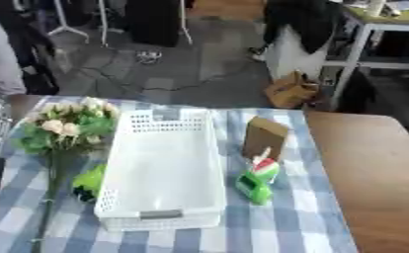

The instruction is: Pick up objects on the table and place them in the box.

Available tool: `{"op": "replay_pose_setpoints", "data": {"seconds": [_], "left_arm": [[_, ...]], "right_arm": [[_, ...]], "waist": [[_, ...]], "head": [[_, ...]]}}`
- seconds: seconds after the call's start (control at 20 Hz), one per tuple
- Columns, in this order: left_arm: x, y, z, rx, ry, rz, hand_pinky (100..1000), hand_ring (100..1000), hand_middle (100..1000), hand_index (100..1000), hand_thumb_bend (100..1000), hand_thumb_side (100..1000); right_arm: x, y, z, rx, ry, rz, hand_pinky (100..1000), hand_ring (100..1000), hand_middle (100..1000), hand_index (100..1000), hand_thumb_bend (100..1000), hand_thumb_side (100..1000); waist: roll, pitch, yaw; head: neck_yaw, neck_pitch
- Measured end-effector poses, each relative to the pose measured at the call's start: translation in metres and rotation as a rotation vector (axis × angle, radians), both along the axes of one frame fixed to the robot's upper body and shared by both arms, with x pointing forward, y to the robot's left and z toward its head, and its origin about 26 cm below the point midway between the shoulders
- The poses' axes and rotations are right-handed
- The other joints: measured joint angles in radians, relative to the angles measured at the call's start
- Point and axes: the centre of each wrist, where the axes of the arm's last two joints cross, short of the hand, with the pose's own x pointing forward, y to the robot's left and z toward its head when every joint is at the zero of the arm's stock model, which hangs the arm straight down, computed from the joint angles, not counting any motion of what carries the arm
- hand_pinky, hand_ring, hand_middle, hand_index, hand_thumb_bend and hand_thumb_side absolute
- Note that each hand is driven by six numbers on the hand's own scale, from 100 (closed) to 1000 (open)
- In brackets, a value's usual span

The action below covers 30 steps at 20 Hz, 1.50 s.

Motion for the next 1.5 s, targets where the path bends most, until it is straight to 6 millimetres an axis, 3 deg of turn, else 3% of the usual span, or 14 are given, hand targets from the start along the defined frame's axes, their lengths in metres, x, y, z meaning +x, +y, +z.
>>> {"op": "replay_pose_setpoints", "data": {"seconds": [0.3,0.35,0.6,0.65,1.0,1.25,1.5], "left_arm": [[0.0,0.0,0.0,0.007,0.007,-0.009,775,982,949,1000,100,843],[0.0,-0.001,0.0,0.008,0.008,-0.012,774,981,948,1000,100,839],[0.0,-0.002,-0.001,0.015,0.015,-0.024,773,980,948,1000,100,835],[0.0,-0.003,-0.001,0.016,0.017,-0.026,770,975,946,1000,100,830],[0.0,-0.005,-0.002,0.028,0.027,-0.036,763,967,942,998,100,826],[0.0,-0.006,-0.002,0.033,0.03,-0.043,763,966,939,992,100,821],[0.0,-0.006,-0.002,0.035,0.033,-0.047,763,966,937,985,100,818]], "right_arm": [[0.014,0.0,0.012,-0.333,0.071,-0.082,911,959,923,956,146,1000],[0.018,-0.001,0.012,-0.383,0.086,-0.093,913,970,931,965,213,1000],[0.045,-0.008,0.008,-0.652,0.177,-0.119,913,973,938,964,248,1000],[0.049,-0.009,0.007,-0.692,0.192,-0.118,906,971,948,970,304,1000],[0.091,-0.021,0.001,-1.105,0.291,-0.146,901,971,962,979,387,1000],[0.12,-0.033,-0.01,-1.28,0.361,-0.182,903,977,973,997,469,1000],[0.147,-0.035,-0.024,-1.393,0.414,-0.189,903,981,978,996,473,1000]], "waist": [[-0.008,-0.005,0.012],[-0.01,-0.006,0.013],[-0.015,-0.006,0.022],[-0.017,-0.006,0.022],[-0.036,-0.011,0.028],[-0.036,-0.012,0.032],[-0.036,-0.012,0.037]], "head": [[-0.043,0.008],[-0.05,0.009],[-0.087,0.021],[-0.093,0.023],[-0.143,0.036],[-0.165,0.035],[-0.196,0.034]]}}
